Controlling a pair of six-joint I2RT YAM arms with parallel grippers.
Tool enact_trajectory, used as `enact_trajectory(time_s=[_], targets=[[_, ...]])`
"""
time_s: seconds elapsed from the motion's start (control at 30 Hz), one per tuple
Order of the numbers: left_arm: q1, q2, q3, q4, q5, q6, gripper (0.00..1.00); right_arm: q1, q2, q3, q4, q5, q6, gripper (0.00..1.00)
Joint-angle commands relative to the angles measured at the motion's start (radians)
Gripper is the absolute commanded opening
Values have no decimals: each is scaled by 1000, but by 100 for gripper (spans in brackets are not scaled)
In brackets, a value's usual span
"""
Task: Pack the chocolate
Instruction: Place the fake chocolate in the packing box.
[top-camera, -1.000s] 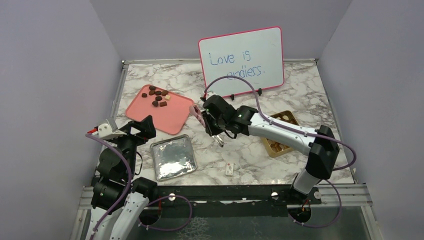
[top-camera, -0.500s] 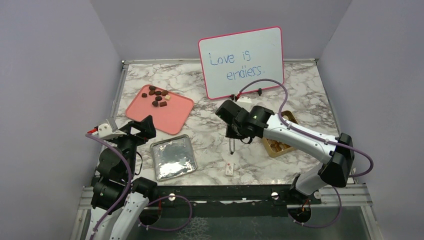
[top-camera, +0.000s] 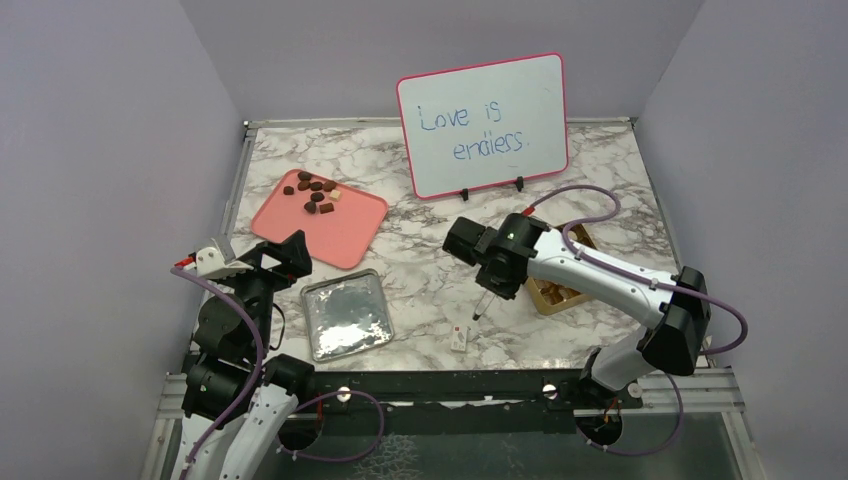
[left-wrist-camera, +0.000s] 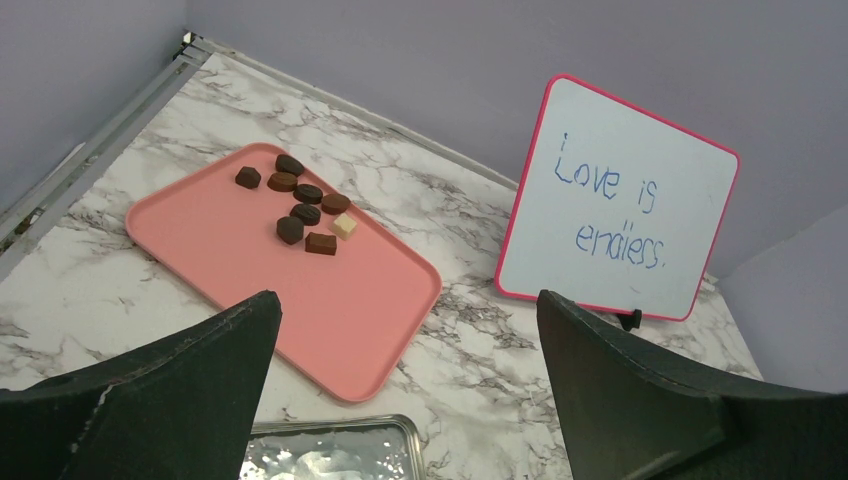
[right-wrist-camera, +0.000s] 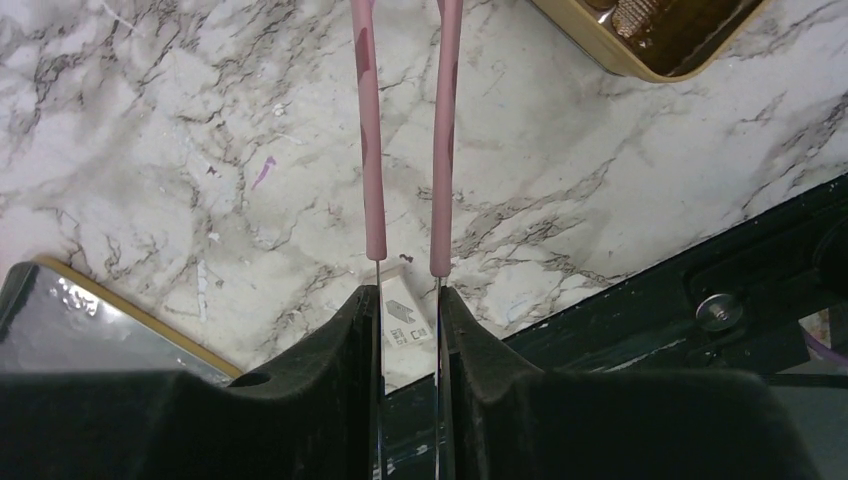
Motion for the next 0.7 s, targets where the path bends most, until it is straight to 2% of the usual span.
enact_trajectory(time_s=[0.0,0.37,0.67], targets=[[7,7,-3,22,26,4,99,-2,-56,-46,-68,41,144,29],[7,5,-3,22,28,4,99,-3,-197,-183,-68,71,242,32],[7,5,-3,22,27,4,99,-6,-172,-206,-66,49,255,35]])
